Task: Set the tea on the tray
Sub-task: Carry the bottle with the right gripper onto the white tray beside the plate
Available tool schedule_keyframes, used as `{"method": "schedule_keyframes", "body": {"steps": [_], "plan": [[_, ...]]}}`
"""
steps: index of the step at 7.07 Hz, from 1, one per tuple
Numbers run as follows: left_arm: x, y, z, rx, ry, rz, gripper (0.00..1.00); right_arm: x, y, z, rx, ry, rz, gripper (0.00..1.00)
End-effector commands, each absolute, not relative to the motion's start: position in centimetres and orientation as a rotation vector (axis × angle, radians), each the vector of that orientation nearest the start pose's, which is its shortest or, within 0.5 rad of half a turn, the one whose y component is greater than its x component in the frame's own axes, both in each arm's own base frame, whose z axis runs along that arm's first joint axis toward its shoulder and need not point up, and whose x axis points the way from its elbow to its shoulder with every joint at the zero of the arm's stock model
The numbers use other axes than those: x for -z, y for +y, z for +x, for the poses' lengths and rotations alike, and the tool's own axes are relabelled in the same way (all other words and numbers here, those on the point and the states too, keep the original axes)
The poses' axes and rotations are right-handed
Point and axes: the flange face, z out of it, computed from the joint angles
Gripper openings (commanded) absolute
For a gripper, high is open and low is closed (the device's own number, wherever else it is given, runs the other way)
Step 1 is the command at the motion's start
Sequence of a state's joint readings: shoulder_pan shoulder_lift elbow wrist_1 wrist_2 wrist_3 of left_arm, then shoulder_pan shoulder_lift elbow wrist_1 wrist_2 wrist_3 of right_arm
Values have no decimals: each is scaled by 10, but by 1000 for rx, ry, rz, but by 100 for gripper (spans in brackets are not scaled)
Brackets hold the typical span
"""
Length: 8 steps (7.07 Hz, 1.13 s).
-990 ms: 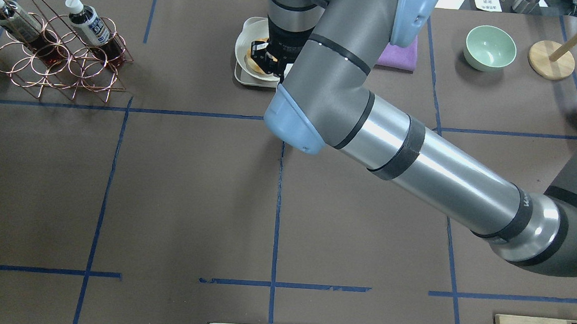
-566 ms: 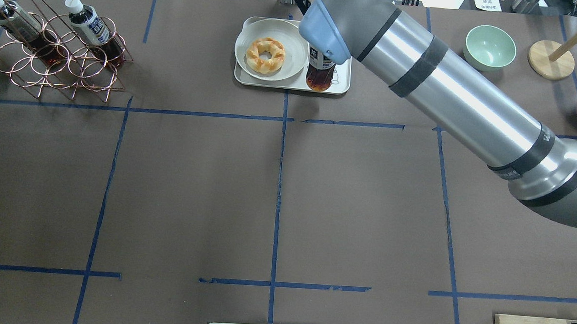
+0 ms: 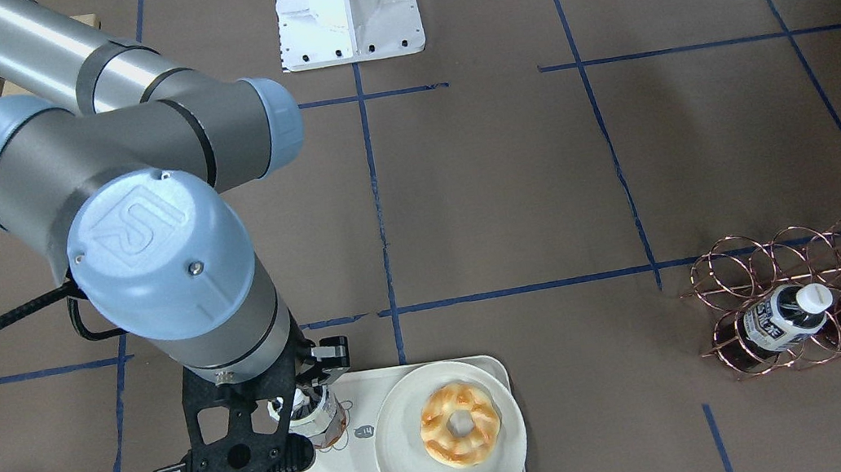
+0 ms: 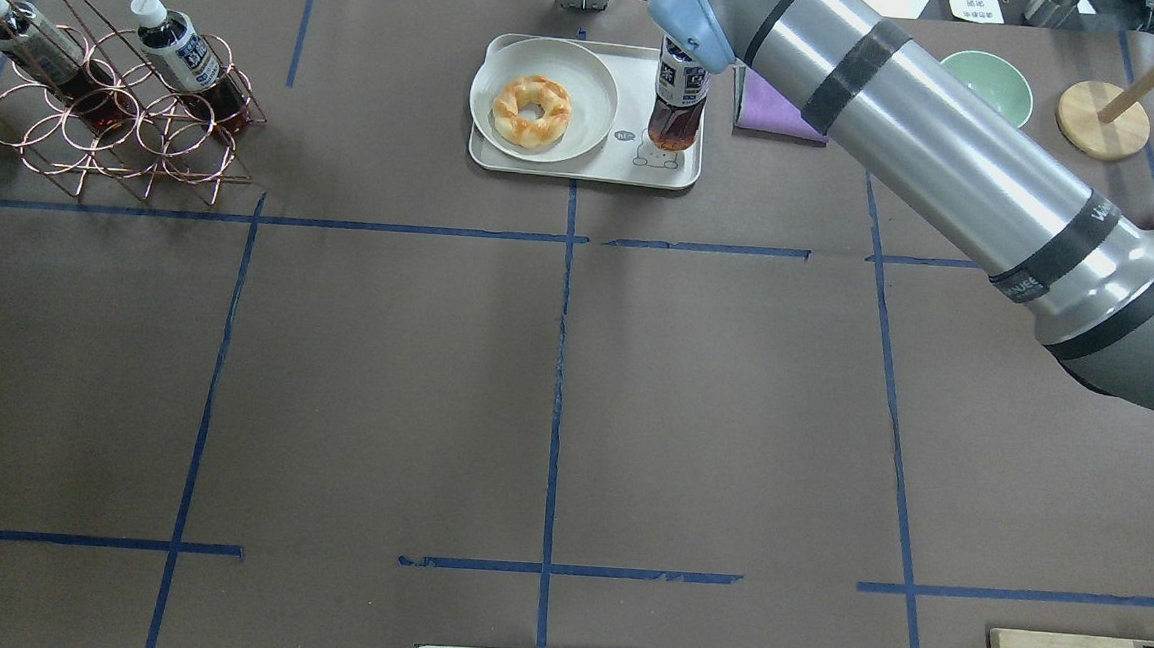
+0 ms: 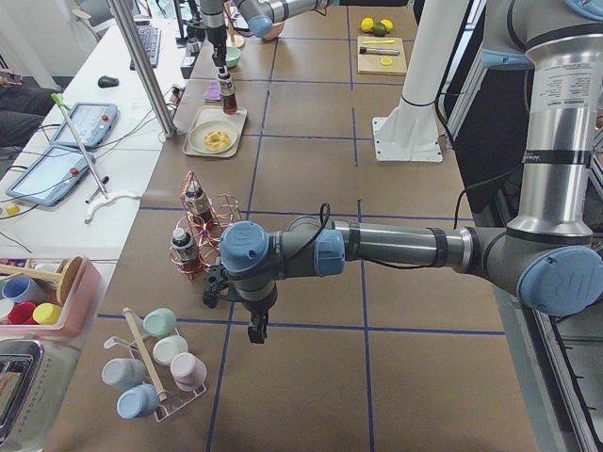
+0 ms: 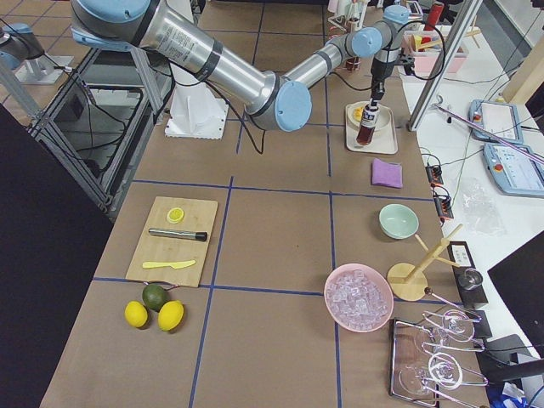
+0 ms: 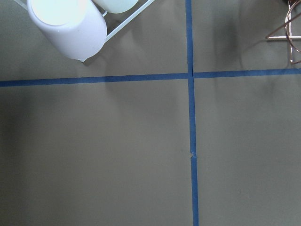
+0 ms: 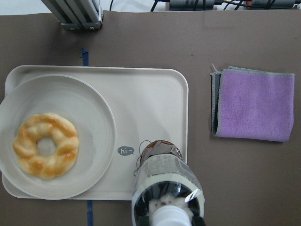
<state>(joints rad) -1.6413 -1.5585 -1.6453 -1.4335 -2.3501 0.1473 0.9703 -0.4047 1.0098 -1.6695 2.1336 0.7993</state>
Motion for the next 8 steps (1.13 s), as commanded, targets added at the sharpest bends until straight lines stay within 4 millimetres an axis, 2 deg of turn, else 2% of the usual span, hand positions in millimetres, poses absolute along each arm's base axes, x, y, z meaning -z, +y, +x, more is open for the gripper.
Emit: {"method": "schedule_keyframes", "body": {"steps": [1, 4, 5, 6, 8], "plan": [[-640, -475, -97, -45, 782, 17, 100, -136, -739, -416, -53, -733, 9, 0], [-637, -475, -97, -47, 781, 22, 100, -134, -733, -426, -50, -742, 9, 0], [-637, -475, -97, -47, 781, 22, 100, -137, -730, -432, -41, -741, 9, 6], [-638, -475, -97, -46, 781, 21, 100, -139, -730, -433, -37, -749, 18, 30], [-638, -475, -97, -46, 781, 21, 100, -141, -728, -438, -22, -748, 23, 100]]}}
